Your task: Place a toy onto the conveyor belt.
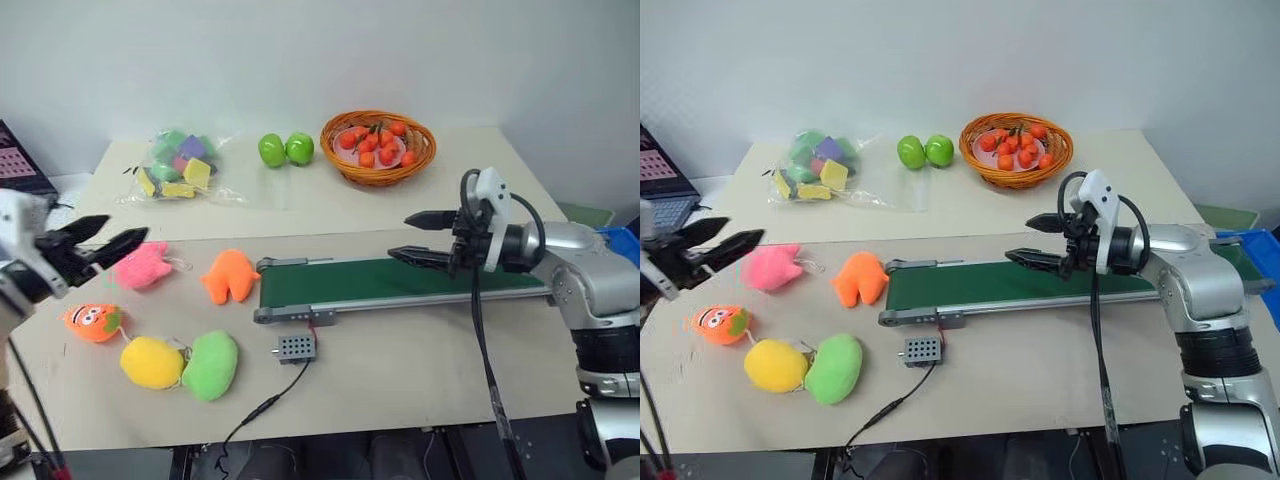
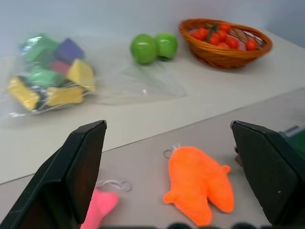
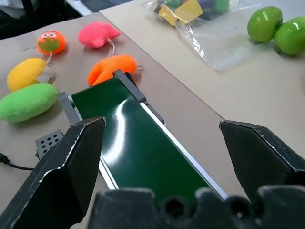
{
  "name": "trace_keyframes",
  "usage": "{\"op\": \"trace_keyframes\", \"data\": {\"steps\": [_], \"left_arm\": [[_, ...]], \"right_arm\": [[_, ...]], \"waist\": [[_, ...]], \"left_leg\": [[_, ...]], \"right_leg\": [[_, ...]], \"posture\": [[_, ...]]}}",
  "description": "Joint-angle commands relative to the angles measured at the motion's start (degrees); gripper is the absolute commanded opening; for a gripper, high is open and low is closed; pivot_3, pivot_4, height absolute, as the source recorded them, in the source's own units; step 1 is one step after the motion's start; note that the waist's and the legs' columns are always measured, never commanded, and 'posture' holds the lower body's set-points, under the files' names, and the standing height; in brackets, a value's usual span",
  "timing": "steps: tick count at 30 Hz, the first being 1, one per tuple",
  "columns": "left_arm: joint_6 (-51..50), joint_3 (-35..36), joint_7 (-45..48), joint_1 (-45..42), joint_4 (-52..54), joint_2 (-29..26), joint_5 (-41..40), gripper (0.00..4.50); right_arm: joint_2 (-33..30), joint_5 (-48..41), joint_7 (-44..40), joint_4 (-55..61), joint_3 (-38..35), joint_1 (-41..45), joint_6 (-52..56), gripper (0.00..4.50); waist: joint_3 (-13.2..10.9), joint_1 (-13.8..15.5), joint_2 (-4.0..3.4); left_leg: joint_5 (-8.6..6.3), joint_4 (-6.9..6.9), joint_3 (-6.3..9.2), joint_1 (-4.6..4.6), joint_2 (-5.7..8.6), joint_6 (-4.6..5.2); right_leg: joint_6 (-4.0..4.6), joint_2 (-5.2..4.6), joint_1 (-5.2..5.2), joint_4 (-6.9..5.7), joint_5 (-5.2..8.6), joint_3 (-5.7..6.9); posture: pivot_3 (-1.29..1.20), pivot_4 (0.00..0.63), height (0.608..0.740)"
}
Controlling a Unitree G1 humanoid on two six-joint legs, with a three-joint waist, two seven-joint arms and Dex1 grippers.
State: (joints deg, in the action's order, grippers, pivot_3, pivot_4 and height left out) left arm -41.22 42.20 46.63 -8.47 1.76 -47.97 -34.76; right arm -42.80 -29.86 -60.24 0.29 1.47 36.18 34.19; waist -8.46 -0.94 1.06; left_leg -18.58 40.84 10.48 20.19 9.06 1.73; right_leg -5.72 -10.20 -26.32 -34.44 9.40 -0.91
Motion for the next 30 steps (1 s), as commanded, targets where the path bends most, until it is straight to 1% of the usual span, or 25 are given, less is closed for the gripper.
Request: {"op": "trace_keyframes", "data": {"steps": [1, 3, 7, 11, 12, 18, 20, 22, 25, 30], "left_arm": [[5.01, 7.94, -2.58, 5.78, -1.13, 0.29, 2.36, 4.46], [7.4, 10.61, -4.58, 8.76, -1.38, 1.64, 3.32, 4.46], [14.48, 10.05, -6.34, 14.63, -2.6, 3.27, 8.16, 4.46], [17.76, 9.12, -7.98, 15.31, -6.03, 3.79, 9.32, 4.46], [18.59, 7.78, -7.81, 15.11, -7.27, 3.68, 9.88, 4.46], [24.3, 1.2, -9.01, 10.26, -17.71, 2.54, 13.66, 4.46], [25.49, -3.27, -8.55, 6.47, -23.25, 2.88, 15.31, 4.46], [26.76, -6.13, -7.98, 3.9, -27.2, 3.33, 16.28, 4.46], [29.26, -8.37, -7.82, 1.85, -31.35, 3.54, 16.98, 4.46], [30.83, -11.96, -8.19, -0.5, -37.82, 3.42, 18.64, 4.46]], "right_arm": [[1.37, 1.26, -1.81, -1.8, 0.31, 2.49, -2.89, 4.5], [2.38, 2.01, -2.56, -3.11, 0.97, 3.41, -3.55, 4.5], [3.58, 3.18, -3.67, -4.91, 1.48, 4.69, -4.47, 4.5], [4.03, 3.75, -4.04, -5.01, 1.3, 5.13, -4.39, 4.5], [4.03, 3.78, -4.08, -4.82, 1.19, 5.14, -4.28, 4.5], [3.92, 2.13, -3.69, -0.65, -0.19, 4.94, -3.27, 4.5], [3.08, -1.46, -3.77, 4.7, -1.79, 5.96, 0.32, 4.5], [2.21, -3.89, -3.69, 8.62, -2.56, 6.53, 3.46, 4.5], [0.86, -5.5, -3.34, 11.93, -2.83, 6.46, 6.03, 4.5], [-0.76, -6.46, -1.62, 13.97, -3.89, 6.63, 7.88, 4.5]], "waist": [[-0.01, -0.14, -0.01], [-0.02, 0.02, -0.03], [-0.02, 0.32, -0.04], [-0.02, 0.99, -0.04], [-0.02, 1.03, -0.04], [-0.03, 0.97, -0.07], [-0.03, 0.94, -0.07], [-0.03, 0.94, -0.07], [0.0, 0.61, -0.03], [0.04, 0.11, 0.04]], "left_leg": [[-0.02, -0.04, -0.1, -0.05, -0.06, -0.04], [-0.02, -0.06, -0.12, -0.05, -0.08, -0.04], [-0.03, -0.06, -0.16, -0.07, -0.1, -0.05], [-0.03, -0.05, -0.16, -0.07, -0.1, -0.05], [-0.03, -0.05, -0.16, -0.07, -0.1, -0.05], [-0.03, -0.05, -0.17, -0.07, -0.11, -0.05], [-0.03, -0.05, -0.17, -0.07, -0.1, -0.05], [-0.03, -0.06, -0.17, -0.07, -0.11, -0.05], [-0.04, -0.05, -0.17, -0.06, -0.11, -0.04], [-0.09, -0.04, -0.2, -0.06, -0.13, -0.02]], "right_leg": [[0.07, 0.02, -0.01, 0.03, -0.04, 0.02], [0.08, 0.03, -0.02, 0.29, -0.05, 0.03], [0.12, 0.04, 0.0, 0.34, -0.08, 0.04], [0.13, 0.04, 0.01, 0.34, -0.08, 0.05], [0.13, 0.05, 0.01, 0.34, -0.08, 0.05], [0.13, 0.05, 0.0, 0.33, -0.08, 0.05], [0.13, 0.05, 0.0, 0.32, -0.09, 0.05], [0.13, 0.05, -0.02, 0.32, -0.09, 0.05], [0.13, 0.05, 0.0, 0.29, -0.1, 0.07], [0.15, 0.04, 0.0, 0.25, -0.13, 0.15]], "posture": [[0.0, 0.15, 0.74], [0.0, 0.15, 0.74], [0.0, 0.15, 0.74], [0.0, 0.15, 0.74], [0.0, 0.15, 0.74], [0.0, 0.15, 0.74], [0.0, 0.15, 0.74], [0.0, 0.15, 0.74], [0.0, 0.15, 0.74], [0.0, 0.15, 0.74]]}}
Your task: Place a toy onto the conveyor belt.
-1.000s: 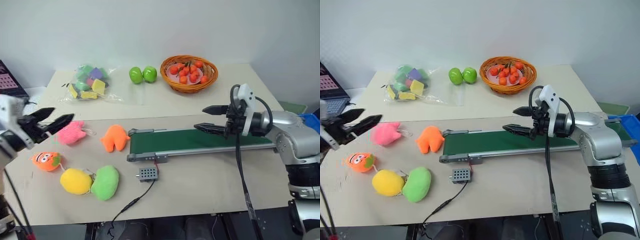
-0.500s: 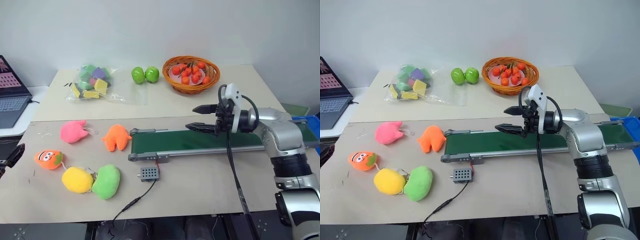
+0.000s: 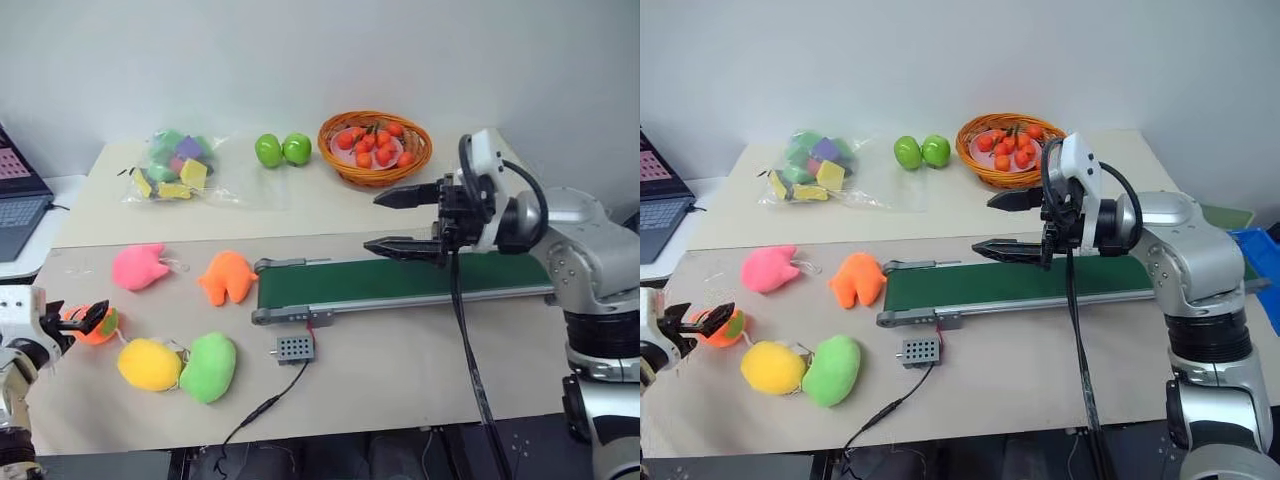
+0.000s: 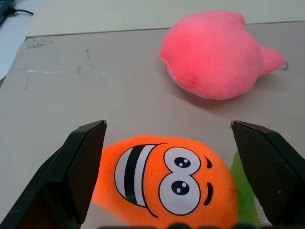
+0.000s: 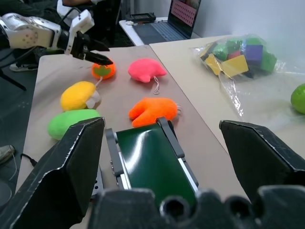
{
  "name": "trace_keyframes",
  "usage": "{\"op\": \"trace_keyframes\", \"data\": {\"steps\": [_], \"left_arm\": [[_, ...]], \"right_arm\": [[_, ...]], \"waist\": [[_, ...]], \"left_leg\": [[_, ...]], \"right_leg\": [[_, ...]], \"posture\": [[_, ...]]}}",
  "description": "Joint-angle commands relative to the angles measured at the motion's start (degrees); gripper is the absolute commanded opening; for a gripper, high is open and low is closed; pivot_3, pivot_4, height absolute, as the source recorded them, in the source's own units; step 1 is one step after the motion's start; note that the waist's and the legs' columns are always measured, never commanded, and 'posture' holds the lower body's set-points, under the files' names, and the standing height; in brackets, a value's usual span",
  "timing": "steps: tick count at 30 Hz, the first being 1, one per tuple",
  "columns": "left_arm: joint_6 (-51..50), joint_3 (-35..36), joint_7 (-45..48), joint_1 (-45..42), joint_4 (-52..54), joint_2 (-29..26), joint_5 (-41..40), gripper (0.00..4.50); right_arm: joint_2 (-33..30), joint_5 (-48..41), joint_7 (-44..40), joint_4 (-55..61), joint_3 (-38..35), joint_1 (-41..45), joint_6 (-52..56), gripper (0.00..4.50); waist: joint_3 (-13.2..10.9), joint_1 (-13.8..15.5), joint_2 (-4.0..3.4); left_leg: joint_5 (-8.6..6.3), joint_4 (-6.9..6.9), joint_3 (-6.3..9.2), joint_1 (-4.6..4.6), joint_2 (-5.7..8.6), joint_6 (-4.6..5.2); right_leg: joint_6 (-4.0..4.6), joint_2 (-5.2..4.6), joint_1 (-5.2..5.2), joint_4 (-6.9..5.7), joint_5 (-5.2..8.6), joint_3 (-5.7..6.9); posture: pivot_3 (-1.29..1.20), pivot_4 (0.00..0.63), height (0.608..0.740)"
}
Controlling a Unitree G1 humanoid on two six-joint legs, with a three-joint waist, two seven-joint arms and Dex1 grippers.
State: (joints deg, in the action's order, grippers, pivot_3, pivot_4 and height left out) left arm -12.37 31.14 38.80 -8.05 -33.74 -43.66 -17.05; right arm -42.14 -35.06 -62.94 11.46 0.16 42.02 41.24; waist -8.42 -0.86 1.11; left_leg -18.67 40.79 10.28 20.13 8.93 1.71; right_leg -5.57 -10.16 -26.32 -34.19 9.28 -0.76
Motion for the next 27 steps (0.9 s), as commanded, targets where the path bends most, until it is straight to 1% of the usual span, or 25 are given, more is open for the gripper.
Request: {"op": "trace_keyframes", "data": {"steps": [1, 5, 8, 15, 16, 17, 18, 21, 23, 25, 27], "left_arm": [[2.18, -1.01, -0.72, -1.21, -3.26, -1.07, 0.99, 4.46], [2.4, -2.24, -1.03, -2.41, -7.72, -2.28, 1.91, 4.46], [2.45, -3.36, -0.75, -3.21, -10.4, -2.62, 2.31, 3.69], [2.96, -4.02, -1.78, -3.99, -12.1, -2.52, 2.21, 1.35], [3.12, -3.92, -2.32, -4.19, -12.29, -2.71, 2.32, 1.04], [3.15, -3.82, -2.65, -4.32, -12.44, -2.94, 2.36, 0.88], [3.7, -3.89, -3.27, -4.14, -12.61, -3.85, 2.97, 0.55], [5.34, -2.18, -6.22, -4.3, -14.03, -6.7, 3.19, 0.55], [6.63, -0.56, -9.5, -5.22, -15.72, -9.63, 3.27, 0.55], [8.18, 1.63, -11.6, -9.65, -14.44, -14.85, 2.58, 0.55], [8.46, 1.5, -11.04, -14.41, -11.83, -17.18, 1.73, 0.55]], "right_arm": [[-1.77, -1.18, 1.22, 2.96, -2.75, 0.58, 0.94, 4.5], [-2.65, -1.0, 1.64, 3.3, -2.99, 0.06, 1.02, 4.5], [-2.92, -0.73, 2.07, 3.14, -3.02, 0.26, 0.75, 4.5], [-3.39, 0.08, 2.18, 2.51, -2.54, 0.47, -0.02, 4.5], [-3.38, 0.15, 2.17, 2.43, -2.49, 0.49, -0.1, 4.5], [-3.36, 0.21, 2.16, 2.35, -2.45, 0.51, -0.18, 4.5], [-3.32, 0.38, 2.13, 2.2, -2.34, 0.56, -0.37, 4.5], [-3.26, 0.7, 2.0, 1.85, -2.22, 0.65, -0.73, 4.5], [-3.26, 0.85, 1.85, 1.5, -2.22, 0.74, -0.93, 4.5], [-3.08, 1.28, 1.56, 0.75, -1.98, 0.8, -1.65, 4.5], [-2.68, 1.63, 1.44, 0.1, -1.69, 1.04, -2.17, 4.5]], "waist": [[0.0, -0.01, 0.0], [0.0, 0.02, 0.0], [0.0, -0.01, 0.0], [0.02, 0.0, -0.04], [0.02, 0.0, -0.04], [0.02, 0.0, -0.04], [0.02, 0.0, -0.04], [0.02, -0.23, -0.04], [0.01, -0.24, -0.03], [-0.04, -0.13, 0.08], [-0.1, 0.36, 0.33]], "left_leg": [[0.0, 0.0, 0.0, 0.0, 0.0, 0.0], [0.0, 0.0, -0.01, 0.0, 0.0, 0.0], [0.0, 0.01, -0.02, -0.01, 0.0, 0.0], [0.0, 0.01, -0.08, -0.06, -0.01, 0.0], [0.0, 0.0, -0.1, -0.11, -0.01, 0.0], [0.0, 0.0, -0.12, -0.14, -0.01, 0.0], [0.0, 0.0, -0.13, -0.15, -0.01, 0.0], [0.0, 0.0, -0.17, -0.19, -0.05, 0.0], [0.0, 0.0, -0.22, -0.19, -0.11, -0.01], [-0.01, -0.01, -0.23, -0.18, -0.14, -0.01], [-0.01, 0.01, -0.23, -0.16, -0.18, -0.02]], "right_leg": [[0.0, 0.0, -0.02, 0.0, 0.0, 0.0], [0.0, 0.0, -0.02, 0.0, 0.0, 0.0], [0.0, 0.0, -0.02, 0.01, 0.0, -0.01], [0.0, -0.01, -0.02, 0.0, 0.0, -0.03], [0.0, -0.02, -0.02, 0.0, 0.0, -0.03], [0.0, -0.03, -0.01, 0.0, 0.0, -0.04], [0.0, -0.03, -0.01, 0.0, 0.0, -0.05], [0.01, -0.02, -0.01, -0.04, 0.0, -0.06], [0.05, 0.03, -0.02, -0.02, -0.03, -0.06], [0.05, 0.05, -0.03, -0.01, -0.03, -0.05], [0.06, 0.08, -0.06, -0.02, -0.04, -0.03]], "posture": [[0.0, 0.15, 0.74], [0.0, 0.15, 0.74], [0.0, 0.15, 0.74], [0.0, 0.15, 0.74], [0.0, 0.15, 0.74], [0.0, 0.15, 0.74], [0.0, 0.15, 0.74], [0.0, 0.15, 0.74], [0.0, 0.15, 0.74], [0.0, 0.15, 0.74], [0.0, 0.15, 0.74]]}}
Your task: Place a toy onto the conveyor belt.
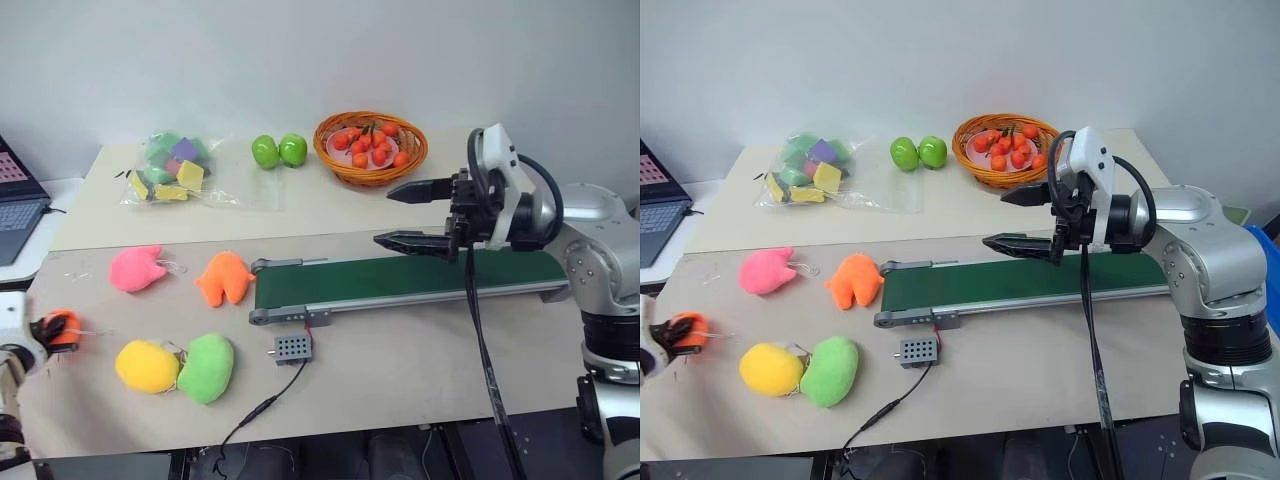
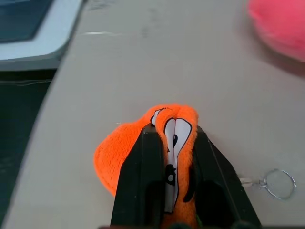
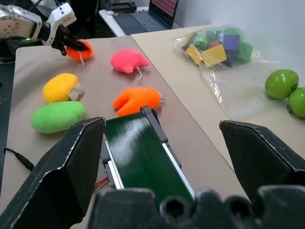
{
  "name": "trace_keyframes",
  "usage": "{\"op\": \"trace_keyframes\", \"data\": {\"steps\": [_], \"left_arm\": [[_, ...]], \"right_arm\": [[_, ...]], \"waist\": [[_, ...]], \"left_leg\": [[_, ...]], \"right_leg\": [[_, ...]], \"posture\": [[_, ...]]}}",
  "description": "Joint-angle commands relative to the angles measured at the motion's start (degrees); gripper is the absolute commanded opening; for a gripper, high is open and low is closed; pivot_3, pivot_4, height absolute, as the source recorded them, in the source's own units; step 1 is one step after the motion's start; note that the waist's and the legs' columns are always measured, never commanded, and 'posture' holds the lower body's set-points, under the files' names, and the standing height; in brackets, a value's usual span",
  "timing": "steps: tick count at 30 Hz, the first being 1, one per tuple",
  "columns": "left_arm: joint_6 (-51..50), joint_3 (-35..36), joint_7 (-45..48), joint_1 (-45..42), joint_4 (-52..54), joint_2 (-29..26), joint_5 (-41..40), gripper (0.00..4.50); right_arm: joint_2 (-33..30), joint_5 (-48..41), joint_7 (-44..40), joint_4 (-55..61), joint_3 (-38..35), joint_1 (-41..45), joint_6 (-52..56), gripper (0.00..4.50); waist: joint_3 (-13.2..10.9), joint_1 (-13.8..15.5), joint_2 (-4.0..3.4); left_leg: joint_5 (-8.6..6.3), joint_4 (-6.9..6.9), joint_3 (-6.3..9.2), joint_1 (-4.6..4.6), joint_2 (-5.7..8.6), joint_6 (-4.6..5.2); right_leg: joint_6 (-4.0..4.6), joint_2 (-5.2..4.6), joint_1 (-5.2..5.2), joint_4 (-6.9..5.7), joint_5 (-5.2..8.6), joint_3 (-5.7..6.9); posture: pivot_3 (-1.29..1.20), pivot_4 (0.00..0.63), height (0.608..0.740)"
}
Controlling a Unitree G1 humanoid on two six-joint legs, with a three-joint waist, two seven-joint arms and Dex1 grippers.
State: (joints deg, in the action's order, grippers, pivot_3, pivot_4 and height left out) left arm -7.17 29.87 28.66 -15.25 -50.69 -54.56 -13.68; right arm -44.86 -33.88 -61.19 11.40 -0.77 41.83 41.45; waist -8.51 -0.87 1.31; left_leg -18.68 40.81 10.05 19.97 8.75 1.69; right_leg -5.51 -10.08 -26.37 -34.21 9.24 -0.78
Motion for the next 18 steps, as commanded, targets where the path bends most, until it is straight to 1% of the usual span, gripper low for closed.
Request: {"op": "trace_keyframes", "data": {"steps": [1, 3, 5, 7, 9, 11, 14, 16, 18], "left_arm": [[2.48, 0.61, 1.33, -10.51, 8.68, -5.99, -2.01, 0.55], [1.63, -2.49, 5.02, -14.22, 13.01, -5.16, -2.43, 0.55], [5.0, -9.2, 8.38, -14.55, 16.96, -5.84, 2.77, 0.55], [1.54, -15.73, 13.59, -17.31, 25.61, -3.61, 2.19, 0.55], [-2.23, -20.84, 18.87, -19.88, 32.12, -1.68, 0.88, 0.55], [-5.69, -23.78, 22.9, -21.71, 36.32, -0.06, -0.68, 0.55], [-11.42, -28.84, 29.06, -24.85, 43.21, 3.37, -3.92, 0.55], [-14.77, -31.43, 31.78, -26.61, 45.77, 5.62, -5.38, 0.55], [-16.22, -33.52, 33.92, -28.27, 46.05, 7.66, -5.81, 0.55]], "right_arm": [[0.34, 0.62, -0.25, -0.09, -0.58, 1.34, -2.65, 4.5], [0.8, 0.85, -0.11, -0.36, -0.26, 1.52, -2.99, 4.5], [1.17, 0.94, -0.03, -0.01, -0.2, 1.4, -3.05, 4.5], [1.36, 0.43, 0.44, 1.15, -0.78, 0.81, -2.71, 4.5], [1.24, -0.11, 1.05, 2.43, -1.52, -0.13, -2.29, 4.5], [1.09, -0.5, 1.79, 3.79, -2.2, -1.14, -1.79, 4.5], [0.48, -1.22, 3.21, 6.32, -3.86, -3.19, -0.66, 4.5], [0.07, -1.73, 4.39, 7.91, -4.98, -4.33, 0.04, 4.5], [-0.36, -2.52, 5.75, 9.62, -6.15, -5.48, 0.9, 4.5]], "waist": [[-0.01, 0.79, 0.18], [-0.01, 1.71, 0.17], [0.03, 1.8, 0.1], [0.1, 1.31, -0.15], [0.1, 1.11, -0.15], [0.07, 0.43, -0.11], [0.06, -0.57, -0.09], [0.07, -1.1, -0.1], [0.06, -1.54, -0.1]], "left_leg": [[0.0, 0.02, 0.01, 0.03, -0.04, -0.01], [0.0, 0.04, 0.01, 0.03, -0.03, -0.01], [-0.01, 0.06, 0.01, 0.03, 0.07, 0.01], [-0.02, 0.02, -0.02, 0.03, 0.21, 0.04], [-0.05, 0.01, -0.11, 0.06, 0.21, 0.1], [-0.06, 0.13, -0.08, 0.3, 0.18, 0.12], [-0.12, 0.11, -0.08, 0.36, 0.18, 0.21], [-0.13, 0.1, -0.1, 0.37, 0.2, 0.23], [-0.13, 0.09, -0.12, 0.35, 0.2, 0.23]], "right_leg": [[0.03, 0.04, 0.03, 0.03, -0.02, 0.05], [0.01, 0.03, 0.12, 0.05, -0.06, 0.07], [-0.06, -0.05, 0.18, 0.06, -0.11, 0.06], [-0.09, -0.18, 0.14, 0.0, -0.13, 0.06], [-0.09, -0.2, 0.08, -0.01, -0.14, 0.08], [-0.1, -0.17, -0.05, 0.01, -0.15, 0.16], [-0.11, -0.17, -0.14, 0.02, -0.15, 0.17], [-0.11, -0.24, -0.16, 0.05, -0.15, 0.16], [-0.11, -0.25, -0.15, 0.06, -0.15, 0.16]], "posture": [[0.0, 0.15, 0.74], [0.0, 0.15, 0.74], [0.0, 0.15, 0.74], [0.0, 0.15, 0.74], [0.0, 0.15, 0.74], [0.0, 0.15, 0.74], [0.0, 0.15, 0.74], [0.0, 0.15, 0.74], [0.0, 0.15, 0.74]]}}
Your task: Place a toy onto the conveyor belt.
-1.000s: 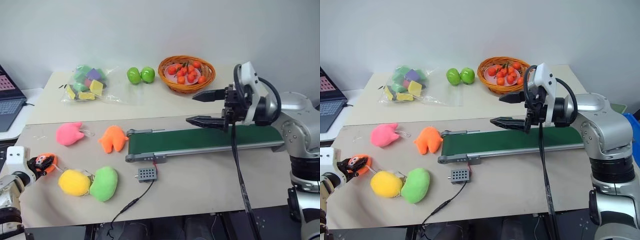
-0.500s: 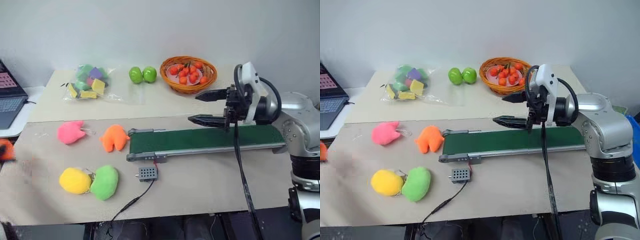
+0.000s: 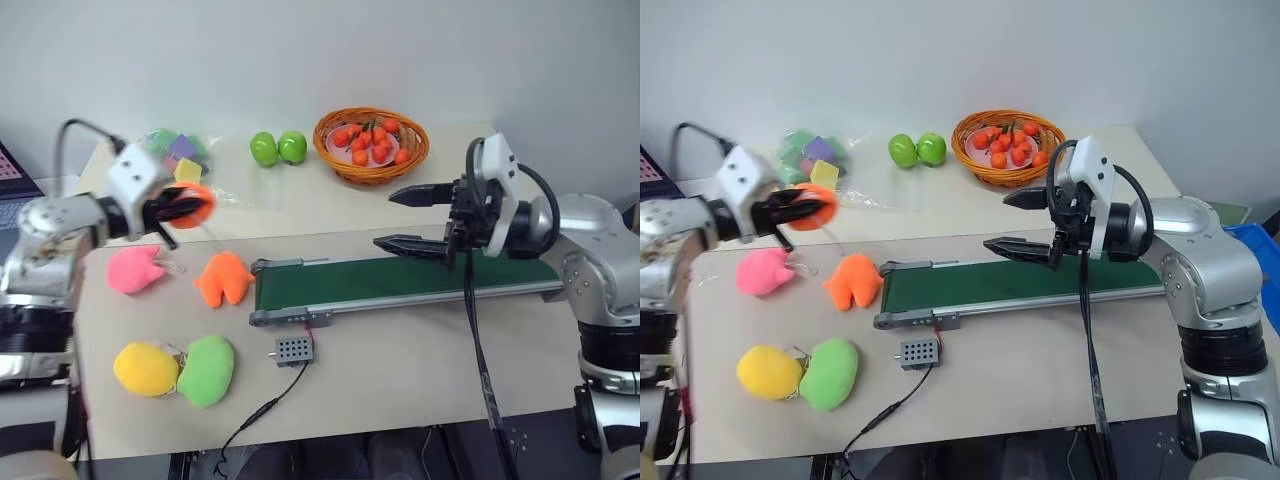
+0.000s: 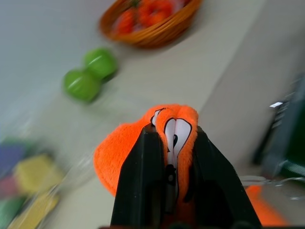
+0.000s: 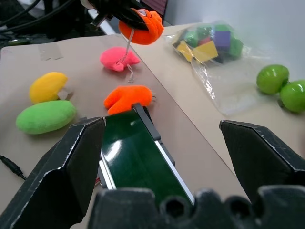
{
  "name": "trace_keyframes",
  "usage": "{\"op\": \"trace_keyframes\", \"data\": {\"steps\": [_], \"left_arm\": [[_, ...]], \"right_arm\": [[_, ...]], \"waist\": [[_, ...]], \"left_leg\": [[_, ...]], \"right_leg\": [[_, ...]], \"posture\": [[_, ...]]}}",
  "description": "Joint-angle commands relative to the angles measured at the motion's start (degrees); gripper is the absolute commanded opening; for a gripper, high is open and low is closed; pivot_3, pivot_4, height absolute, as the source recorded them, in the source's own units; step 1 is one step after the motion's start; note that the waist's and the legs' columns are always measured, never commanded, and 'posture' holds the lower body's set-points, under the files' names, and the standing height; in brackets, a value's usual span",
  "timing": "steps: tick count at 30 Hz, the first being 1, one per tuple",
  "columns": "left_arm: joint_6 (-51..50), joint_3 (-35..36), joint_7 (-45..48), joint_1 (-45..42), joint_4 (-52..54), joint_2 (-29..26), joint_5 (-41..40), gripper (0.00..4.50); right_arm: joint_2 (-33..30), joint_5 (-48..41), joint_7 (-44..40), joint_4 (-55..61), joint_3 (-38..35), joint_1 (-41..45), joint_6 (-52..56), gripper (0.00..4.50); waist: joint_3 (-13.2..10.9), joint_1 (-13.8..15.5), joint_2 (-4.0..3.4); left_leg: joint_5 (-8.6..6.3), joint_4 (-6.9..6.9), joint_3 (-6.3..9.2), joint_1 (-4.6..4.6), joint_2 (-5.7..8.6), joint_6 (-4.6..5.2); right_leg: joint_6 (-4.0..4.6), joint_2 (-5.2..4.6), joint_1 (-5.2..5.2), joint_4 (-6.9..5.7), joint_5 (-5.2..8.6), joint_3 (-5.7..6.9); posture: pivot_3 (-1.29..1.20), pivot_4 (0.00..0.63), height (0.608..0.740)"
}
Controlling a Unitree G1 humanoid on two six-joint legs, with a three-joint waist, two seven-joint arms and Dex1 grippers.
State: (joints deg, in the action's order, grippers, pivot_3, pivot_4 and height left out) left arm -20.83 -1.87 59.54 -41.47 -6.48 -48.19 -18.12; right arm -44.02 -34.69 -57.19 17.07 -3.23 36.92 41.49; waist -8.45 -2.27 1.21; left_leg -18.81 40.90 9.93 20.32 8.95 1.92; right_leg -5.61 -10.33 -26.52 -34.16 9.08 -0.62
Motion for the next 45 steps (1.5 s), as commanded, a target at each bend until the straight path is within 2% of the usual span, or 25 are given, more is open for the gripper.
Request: {"op": "trace_keyframes", "data": {"steps": [1, 7, 16, 29, 32, 35, 40, 45], "left_arm": [[-2.68, -2.4, 3.59, -2.8, 1.21, 2.16, -1.1, 0.55], [-4.14, -5.79, 8.04, -5.26, 0.49, 6.82, -1.29, 0.55], [-0.37, -12.69, 12.68, -2.61, -0.79, 11.38, 2.47, 0.55], [6.72, -13.15, 12.48, -1.08, -6.6, 13.7, 7.27, 0.55], [6.12, -12.55, 12.71, -0.79, -6.72, 13.59, 6.88, 1.31], [5.68, -12.08, 12.86, -0.1, -5.94, 13.34, 6.53, 2.6], [3.0, -9.94, 12.52, -0.64, -4.47, 13.47, 4.77, 4.46], [-3.09, -6.1, 10.7, -3.05, -2.41, 14.56, 0.98, 4.46]], "right_arm": [[-1.34, -2.05, 2.39, 4.66, -4.03, -1.01, 1.26, 4.5], [-2.17, -3.62, 5.54, 8.22, -6.22, -3.55, 2.96, 4.5], [-2.94, -5.87, 9.51, 12.13, -8.67, -6.5, 4.9, 4.5], [-4.08, -7.85, 11.73, 13.25, -8.98, -7.02, 5.3, 4.5], [-4.28, -7.9, 11.84, 12.98, -8.59, -6.78, 5.0, 4.5], [-4.43, -7.8, 11.68, 12.6, -8.29, -6.52, 4.74, 4.5], [-4.36, -7.43, 11.26, 11.87, -7.71, -6.22, 4.27, 4.5], [-4.16, -7.09, 10.92, 11.23, -7.18, -5.83, 3.89, 4.5]], "waist": [[0.0, -0.16, 0.0], [0.0, 0.19, 0.0], [0.0, 1.52, -0.01], [0.0, 1.67, 0.0], [0.0, 1.65, 0.0], [0.0, 1.62, 0.0], [0.0, 1.65, 0.0], [0.0, 1.66, 0.0]], "left_leg": [[0.0, 0.0, -0.02, -0.02, 0.0, 0.0], [0.01, 0.04, -0.08, -0.11, -0.03, -0.01], [0.01, 0.05, -0.09, -0.11, -0.01, 0.0], [0.01, 0.06, -0.09, -0.11, 0.0, 0.01], [0.01, 0.06, -0.09, -0.1, 0.0, 0.01], [0.0, 0.07, -0.09, -0.11, -0.01, 0.01], [0.01, 0.07, -0.09, -0.11, 0.0, 0.01], [0.01, 0.08, -0.09, -0.11, 0.0, 0.01]], "right_leg": [[0.0, 0.01, 0.01, -0.02, 0.0, 0.0], [-0.01, 0.05, 0.08, -0.01, -0.01, -0.02], [-0.01, 0.03, 0.11, 0.05, -0.02, -0.03], [-0.02, 0.02, 0.15, 0.08, -0.03, -0.02], [-0.03, 0.01, 0.15, 0.07, -0.03, -0.02], [-0.03, 0.02, 0.15, 0.07, -0.03, -0.02], [-0.03, 0.02, 0.15, 0.06, -0.03, -0.02], [-0.03, 0.01, 0.15, 0.06, -0.04, -0.02]], "posture": [[0.0, 0.15, 0.74], [0.0, 0.15, 0.74], [0.0, 0.15, 0.74], [0.0, 0.15, 0.74], [0.0, 0.15, 0.74], [0.0, 0.15, 0.74], [0.0, 0.15, 0.74], [0.0, 0.15, 0.74]]}}
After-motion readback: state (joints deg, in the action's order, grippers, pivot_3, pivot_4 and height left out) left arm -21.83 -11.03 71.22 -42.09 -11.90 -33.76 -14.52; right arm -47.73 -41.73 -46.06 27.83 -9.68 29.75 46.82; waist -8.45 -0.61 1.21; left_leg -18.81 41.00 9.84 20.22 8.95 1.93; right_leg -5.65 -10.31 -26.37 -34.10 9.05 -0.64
